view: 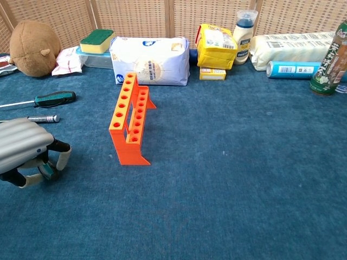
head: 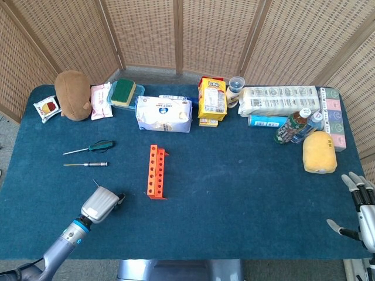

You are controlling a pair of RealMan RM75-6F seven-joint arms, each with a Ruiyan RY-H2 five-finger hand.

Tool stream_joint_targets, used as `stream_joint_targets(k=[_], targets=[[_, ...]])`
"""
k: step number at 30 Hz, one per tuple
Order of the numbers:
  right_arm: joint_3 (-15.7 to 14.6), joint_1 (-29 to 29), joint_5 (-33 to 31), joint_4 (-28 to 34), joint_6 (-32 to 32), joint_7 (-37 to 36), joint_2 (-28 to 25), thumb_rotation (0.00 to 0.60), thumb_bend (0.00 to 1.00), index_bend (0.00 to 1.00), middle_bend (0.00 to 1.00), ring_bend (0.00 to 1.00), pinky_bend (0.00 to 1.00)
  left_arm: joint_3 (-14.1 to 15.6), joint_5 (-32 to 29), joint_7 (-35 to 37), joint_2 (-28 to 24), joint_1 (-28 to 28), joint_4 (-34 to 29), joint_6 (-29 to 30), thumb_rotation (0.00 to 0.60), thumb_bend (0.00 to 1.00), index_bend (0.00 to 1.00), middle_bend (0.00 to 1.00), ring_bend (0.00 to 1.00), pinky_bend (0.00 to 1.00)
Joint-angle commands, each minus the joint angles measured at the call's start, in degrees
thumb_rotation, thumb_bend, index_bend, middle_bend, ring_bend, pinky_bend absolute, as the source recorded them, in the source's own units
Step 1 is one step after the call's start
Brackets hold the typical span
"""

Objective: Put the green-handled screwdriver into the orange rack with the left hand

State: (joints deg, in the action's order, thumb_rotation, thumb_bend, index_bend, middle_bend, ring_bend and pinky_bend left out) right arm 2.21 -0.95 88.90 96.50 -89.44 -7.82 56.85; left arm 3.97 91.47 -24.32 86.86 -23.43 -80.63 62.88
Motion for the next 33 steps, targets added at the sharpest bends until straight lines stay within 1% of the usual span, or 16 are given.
stream_joint_targets(k=[1, 10, 15, 23, 31, 33], targets=[[-0.05, 0.00, 0.08, -0.05, 0.02, -0.16, -0.09, 0.600, 0.00, 0.04, 0.04, 0.03, 0.00, 0.02, -0.36, -0.67, 0.37, -0.06, 0.05, -0.23, 0.600, 0.27, 0.53, 1.00, 1.00, 1.00], [-0.09, 0.05, 0.17, -0.17, 0.06, -0.60, -0.28, 0.600, 0.00, 0.04, 0.04, 0.03, 0.00, -0.07, -1.28, -1.61, 1.11, -0.08, -0.32, -0.21, 0.600, 0.32, 0.58, 1.00, 1.00, 1.00], [-0.10, 0.07, 0.16, -0.21, 0.11, -0.60, -0.28, 0.600, 0.00, 0.04, 0.04, 0.03, 0.00, -0.16, -1.04, -1.76, -0.21, 0.17, -2.20, 1.19, 0.600, 0.32, 0.59, 1.00, 1.00, 1.00], [-0.20, 0.12, 0.17, -0.02, 0.27, -0.14, -0.17, 0.600, 0.00, 0.04, 0.04, 0.03, 0.00, -0.40, -0.10, -2.37, -4.04, 0.59, -7.26, 3.88, 0.600, 0.32, 0.60, 1.00, 1.00, 1.00], [-0.20, 0.18, 0.01, 0.08, 0.46, -0.07, -0.17, 0.600, 0.00, 0.04, 0.04, 0.03, 0.00, -0.57, 2.30, -2.83, -9.76, 1.30, -14.43, 7.80, 0.600, 0.32, 0.61, 1.00, 1.00, 1.00], [-0.19, 0.21, -0.04, 0.12, 0.51, -0.01, -0.16, 0.600, 0.00, 0.04, 0.04, 0.03, 0.00, -0.34, 3.21, -1.42, -11.85, 1.56, -17.58, 8.85, 0.600, 0.32, 0.61, 1.00, 1.00, 1.00]])
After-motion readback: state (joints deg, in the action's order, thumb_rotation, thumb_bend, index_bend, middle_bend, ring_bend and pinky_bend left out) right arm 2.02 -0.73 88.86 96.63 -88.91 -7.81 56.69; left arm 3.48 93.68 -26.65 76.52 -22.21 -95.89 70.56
